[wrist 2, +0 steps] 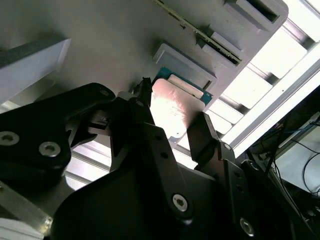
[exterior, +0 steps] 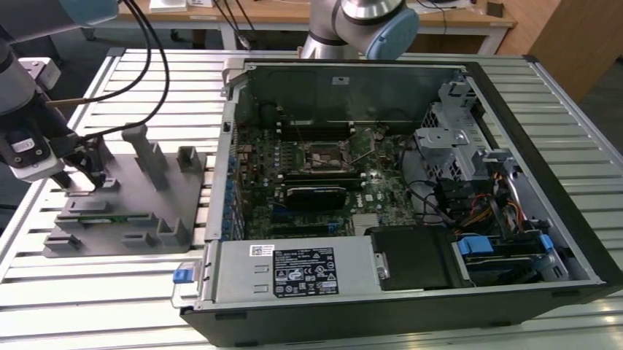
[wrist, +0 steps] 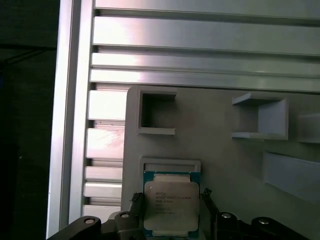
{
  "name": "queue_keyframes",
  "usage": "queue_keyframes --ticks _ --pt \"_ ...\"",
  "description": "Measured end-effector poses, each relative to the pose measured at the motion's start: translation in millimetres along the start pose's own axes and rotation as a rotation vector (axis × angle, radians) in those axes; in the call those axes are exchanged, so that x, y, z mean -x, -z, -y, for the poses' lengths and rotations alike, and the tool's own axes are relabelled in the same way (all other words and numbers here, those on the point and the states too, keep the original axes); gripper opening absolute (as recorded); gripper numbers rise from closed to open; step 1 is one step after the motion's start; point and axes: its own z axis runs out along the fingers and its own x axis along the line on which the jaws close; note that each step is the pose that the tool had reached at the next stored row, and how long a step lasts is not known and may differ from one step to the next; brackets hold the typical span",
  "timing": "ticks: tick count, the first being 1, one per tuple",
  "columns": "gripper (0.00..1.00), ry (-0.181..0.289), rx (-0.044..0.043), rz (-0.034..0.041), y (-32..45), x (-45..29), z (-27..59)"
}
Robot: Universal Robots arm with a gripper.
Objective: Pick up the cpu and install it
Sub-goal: 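Pick up the cpu and move it towards the insertion slot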
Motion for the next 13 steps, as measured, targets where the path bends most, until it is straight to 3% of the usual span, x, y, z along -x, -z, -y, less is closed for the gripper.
queue_keyframes --ticks 13 --pt "0.53 0.0 0.0 0.0001 11.1 0.0 -0.6"
